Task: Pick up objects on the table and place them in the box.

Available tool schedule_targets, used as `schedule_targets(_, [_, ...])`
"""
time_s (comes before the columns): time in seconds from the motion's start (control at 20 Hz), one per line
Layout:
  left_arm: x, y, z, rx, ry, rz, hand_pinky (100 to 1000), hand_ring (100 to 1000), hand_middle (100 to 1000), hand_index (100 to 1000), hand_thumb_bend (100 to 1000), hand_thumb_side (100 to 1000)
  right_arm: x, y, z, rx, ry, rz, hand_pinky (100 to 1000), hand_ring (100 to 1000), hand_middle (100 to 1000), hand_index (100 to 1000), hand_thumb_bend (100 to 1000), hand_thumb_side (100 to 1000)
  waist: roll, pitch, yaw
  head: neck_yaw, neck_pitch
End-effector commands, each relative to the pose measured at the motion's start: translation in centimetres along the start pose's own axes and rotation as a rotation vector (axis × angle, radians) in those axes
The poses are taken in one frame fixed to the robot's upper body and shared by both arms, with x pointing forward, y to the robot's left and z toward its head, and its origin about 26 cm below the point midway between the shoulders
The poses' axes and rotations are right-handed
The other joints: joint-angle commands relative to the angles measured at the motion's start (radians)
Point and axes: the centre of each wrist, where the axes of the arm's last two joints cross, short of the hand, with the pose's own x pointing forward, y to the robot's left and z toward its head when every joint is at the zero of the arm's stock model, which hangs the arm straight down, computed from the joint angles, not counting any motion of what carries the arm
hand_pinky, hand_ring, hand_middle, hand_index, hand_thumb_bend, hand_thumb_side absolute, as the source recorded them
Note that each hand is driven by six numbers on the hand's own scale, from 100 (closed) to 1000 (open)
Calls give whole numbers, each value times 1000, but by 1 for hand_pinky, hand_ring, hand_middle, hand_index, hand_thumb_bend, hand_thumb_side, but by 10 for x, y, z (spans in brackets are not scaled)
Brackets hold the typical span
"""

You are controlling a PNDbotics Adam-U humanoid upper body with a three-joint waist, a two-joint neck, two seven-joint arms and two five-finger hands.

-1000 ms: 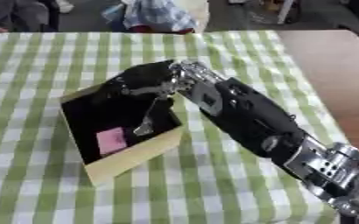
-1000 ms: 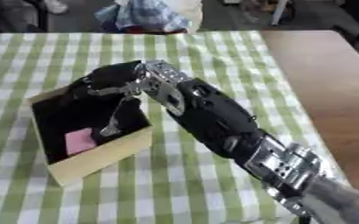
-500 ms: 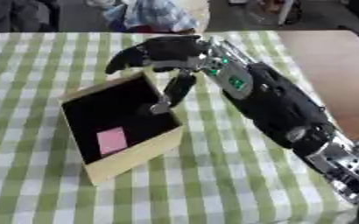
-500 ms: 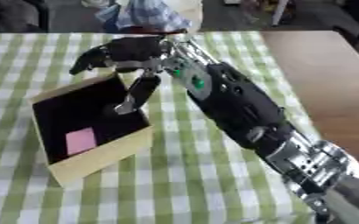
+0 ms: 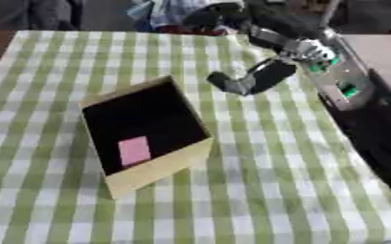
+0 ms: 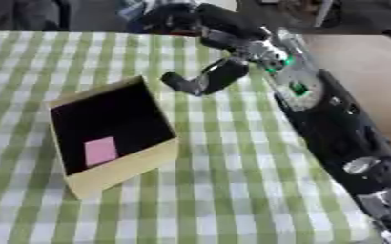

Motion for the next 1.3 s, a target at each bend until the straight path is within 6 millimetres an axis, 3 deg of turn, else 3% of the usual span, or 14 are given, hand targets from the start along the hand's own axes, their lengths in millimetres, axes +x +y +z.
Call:
schedule_targets(0.05, [5,4,-2,12,-18,-24,904,744,822,805,249,912,12,-23,14,-145,27,-10,733,821,869,1000,100,450,7,-7,-7,27,-11])
schedule_targets(0.3, [3,4,-1,19,-14,-28,906,742,819,803,245,918,21,-23,38,-326,100,-59,724,811,855,996,100,436,10,9,-20,47,-6])
schedule_targets(0.7, [4,2,1,24,-19,-24,908,745,822,802,241,927,31,-14,69,-477,202,-77,712,802,839,994,100,464,19,31,-30,70,-6])
schedule_targets(0.95, [5,0,2,24,-19,-23,911,748,824,801,239,935,35,-13,72,-510,224,-69,710,801,835,993,100,468,22,40,-33,75,1])
schedule_targets(1.3, [2,-6,3,32,-31,-6,914,749,825,801,234,948,41,-9,77,-623,256,-48,708,799,831,992,100,488,27,82,-42,72,-1])
